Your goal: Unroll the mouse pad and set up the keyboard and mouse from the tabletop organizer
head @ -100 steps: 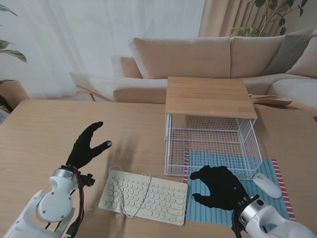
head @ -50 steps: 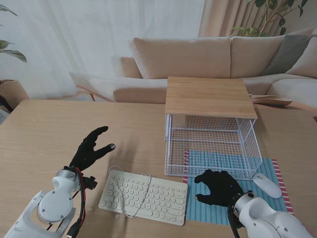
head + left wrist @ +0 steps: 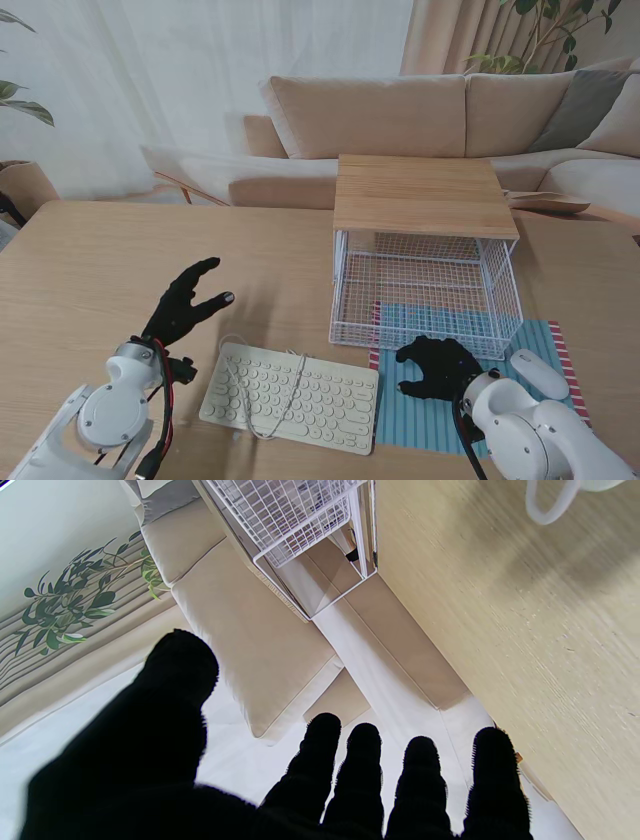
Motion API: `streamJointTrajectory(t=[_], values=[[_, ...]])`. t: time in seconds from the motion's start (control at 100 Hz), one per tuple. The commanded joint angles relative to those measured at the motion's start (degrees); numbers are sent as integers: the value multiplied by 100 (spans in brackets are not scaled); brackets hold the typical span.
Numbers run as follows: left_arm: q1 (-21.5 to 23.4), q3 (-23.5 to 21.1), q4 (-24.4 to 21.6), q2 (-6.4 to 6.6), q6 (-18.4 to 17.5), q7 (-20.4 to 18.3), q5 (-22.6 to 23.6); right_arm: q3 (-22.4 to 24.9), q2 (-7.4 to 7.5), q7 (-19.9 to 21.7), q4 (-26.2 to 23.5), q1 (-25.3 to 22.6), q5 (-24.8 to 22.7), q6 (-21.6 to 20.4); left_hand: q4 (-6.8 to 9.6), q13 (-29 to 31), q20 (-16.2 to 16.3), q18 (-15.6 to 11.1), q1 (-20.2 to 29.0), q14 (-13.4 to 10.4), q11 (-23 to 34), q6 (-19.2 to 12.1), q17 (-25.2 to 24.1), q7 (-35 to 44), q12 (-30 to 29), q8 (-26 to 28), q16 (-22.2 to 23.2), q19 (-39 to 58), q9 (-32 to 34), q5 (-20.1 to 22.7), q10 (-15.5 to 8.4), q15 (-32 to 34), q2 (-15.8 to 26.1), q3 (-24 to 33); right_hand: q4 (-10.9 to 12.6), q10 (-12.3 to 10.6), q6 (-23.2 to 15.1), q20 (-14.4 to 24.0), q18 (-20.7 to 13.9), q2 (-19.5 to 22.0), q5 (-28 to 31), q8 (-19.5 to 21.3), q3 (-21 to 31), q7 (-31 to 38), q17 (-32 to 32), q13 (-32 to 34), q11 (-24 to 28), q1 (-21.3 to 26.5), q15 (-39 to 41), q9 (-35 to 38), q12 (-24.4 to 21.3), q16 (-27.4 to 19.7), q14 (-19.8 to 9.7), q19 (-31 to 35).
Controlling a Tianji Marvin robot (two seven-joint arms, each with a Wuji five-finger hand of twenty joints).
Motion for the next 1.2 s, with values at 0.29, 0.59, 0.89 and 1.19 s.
streamJointTrajectory(t=[0.29, 0.59, 0.89, 1.19], values=[[11, 12, -26, -11, 44, -74, -23, -256, -15, -2, 503, 655, -14, 51, 230, -1, 121, 53, 103, -37, 22, -53, -49, -92, 39, -45, -106, -230, -3, 118, 58, -6, 112, -150, 387, -158, -150, 116, 169, 164, -115, 93, -50, 11, -169, -242, -8, -31, -162, -302, -46, -59, 16, -387], [-1, 20, -18, -10, 90, -90, -28, -460, -28, -169, 986, 1234, -4, 83, 231, -1, 130, 53, 105, -41, 19, -70, -46, -91, 37, -41, -106, -243, -4, 130, 56, -8, 119, -157, 385, -194, -212, 64, 191, 151, -148, 91, 5, 53, -227, -342, -68, -57, -244, -407, -84, -102, -23, -674], [-23, 55, 3, -9, 128, -107, -36, -803, -83, -579, 1638, 1912, 183, 175, 231, -2, 135, 49, 110, -42, 15, -90, -45, -86, 35, -36, -105, -257, -4, 126, 54, -10, 120, -162, 386, -212, -226, 97, 227, 119, -149, 90, 84, 102, -163, -336, -54, -60, -262, -421, -86, -116, -52, -837], [-36, 69, 39, -8, 155, -123, -46, -1221, -118, -800, 2325, 2607, 264, 368, 231, -2, 142, 50, 119, -52, 12, -185, -48, -46, 33, -14, -104, -277, -5, 140, 59, -10, 112, -168, 381, -248, -271, 174, 241, 83, -182, 88, 204, 167, -86, -331, -29, -105, -271, -475, -82, -122, -100, -998]])
